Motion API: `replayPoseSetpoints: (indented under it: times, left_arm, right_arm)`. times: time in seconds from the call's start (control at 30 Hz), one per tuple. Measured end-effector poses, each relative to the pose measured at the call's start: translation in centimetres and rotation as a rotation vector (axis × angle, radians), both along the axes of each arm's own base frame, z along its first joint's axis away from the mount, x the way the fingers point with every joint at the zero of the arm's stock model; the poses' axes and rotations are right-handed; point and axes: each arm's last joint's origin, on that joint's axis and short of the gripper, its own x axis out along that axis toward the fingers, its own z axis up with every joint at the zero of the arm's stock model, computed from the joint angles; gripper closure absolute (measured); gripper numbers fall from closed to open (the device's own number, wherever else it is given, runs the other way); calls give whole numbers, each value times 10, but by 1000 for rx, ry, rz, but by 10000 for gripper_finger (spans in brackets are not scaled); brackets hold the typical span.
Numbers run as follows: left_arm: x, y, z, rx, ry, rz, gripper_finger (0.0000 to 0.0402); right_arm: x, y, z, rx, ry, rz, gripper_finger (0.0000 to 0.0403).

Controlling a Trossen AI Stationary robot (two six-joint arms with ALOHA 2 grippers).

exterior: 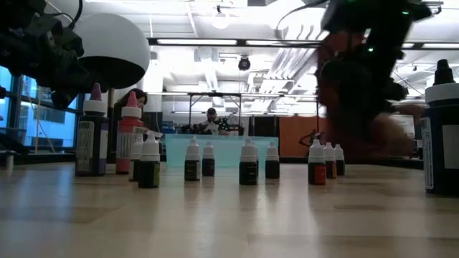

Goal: Pick & Place food coloring
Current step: Put the small green dye bottle in the green bin

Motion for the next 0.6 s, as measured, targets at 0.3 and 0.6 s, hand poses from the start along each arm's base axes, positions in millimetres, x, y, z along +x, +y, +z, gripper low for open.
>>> replayPoseSetpoints:
  times: [0.3,0.6]
  left_arm:
    - [0,0,0,29,8,-6,401]
    - [0,0,-1,31,15,-7,401]
  right_arm:
    - [-43,1,-8,-128,-349,261,198]
    - [-58,2,-37,-204,-289,470,198]
